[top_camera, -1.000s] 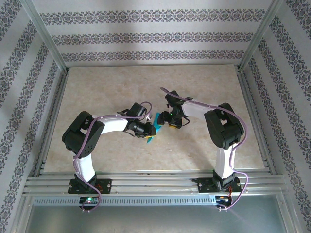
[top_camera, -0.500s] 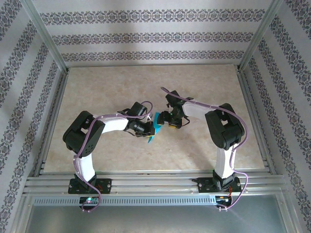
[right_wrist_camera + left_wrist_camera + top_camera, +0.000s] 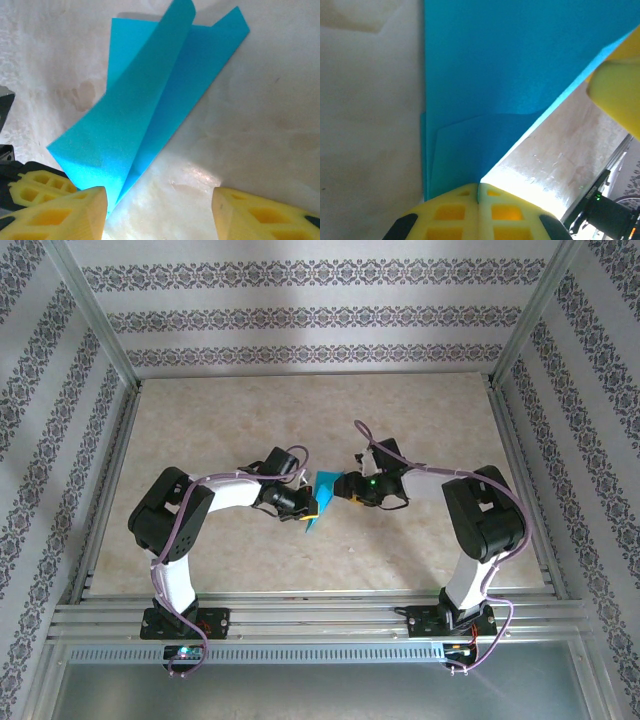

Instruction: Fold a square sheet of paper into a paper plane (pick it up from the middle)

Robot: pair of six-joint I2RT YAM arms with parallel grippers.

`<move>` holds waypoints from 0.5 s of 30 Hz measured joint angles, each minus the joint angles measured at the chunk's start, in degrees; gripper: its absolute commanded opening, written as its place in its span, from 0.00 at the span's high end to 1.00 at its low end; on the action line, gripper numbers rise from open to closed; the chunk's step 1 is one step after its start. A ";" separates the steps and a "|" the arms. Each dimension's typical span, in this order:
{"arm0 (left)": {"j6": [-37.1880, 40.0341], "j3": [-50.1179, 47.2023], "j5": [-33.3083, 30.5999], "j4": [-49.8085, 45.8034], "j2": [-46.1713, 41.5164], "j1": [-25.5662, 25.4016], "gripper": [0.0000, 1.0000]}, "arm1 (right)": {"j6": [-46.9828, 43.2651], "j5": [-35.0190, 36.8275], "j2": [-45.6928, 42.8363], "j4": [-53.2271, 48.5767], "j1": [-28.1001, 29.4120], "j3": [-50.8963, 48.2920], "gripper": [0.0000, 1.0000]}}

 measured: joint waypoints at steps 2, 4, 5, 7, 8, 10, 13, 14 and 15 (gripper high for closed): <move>-0.63 -0.31 0.63 0.79 0.00 0.28 0.98 | 0.22 -0.07 -0.31 2.73 0.17 -1.31 0.54; -1.46 -0.74 1.22 1.53 0.09 0.57 0.98 | 0.39 -0.22 -0.31 5.14 1.36 -1.92 0.59; -1.75 -0.94 1.66 1.90 0.17 0.68 0.99 | 0.57 -0.39 -0.31 6.49 2.10 -2.12 0.61; -2.32 -1.25 2.05 2.54 0.61 0.87 0.99 | 0.92 -0.79 -0.33 9.09 3.17 -2.62 0.64; -2.71 -1.44 2.25 3.04 0.87 0.96 0.99 | 1.18 -1.14 -0.35 10.62 3.72 -3.06 0.66; -3.26 -2.03 2.73 3.76 1.16 1.14 1.00 | 1.57 -1.51 -0.39 13.07 4.04 -4.02 0.68; -4.20 -2.75 3.54 5.11 1.40 1.44 1.00 | 2.34 -2.03 -0.39 15.08 4.04 -4.72 0.71; -4.50 -3.02 3.72 5.70 1.46 1.57 1.00 | 2.40 -2.19 -0.37 15.80 4.04 -4.79 0.71; -4.83 -3.32 4.07 6.43 1.53 1.79 1.00 | 2.45 -2.38 -0.37 16.39 4.04 -4.85 0.72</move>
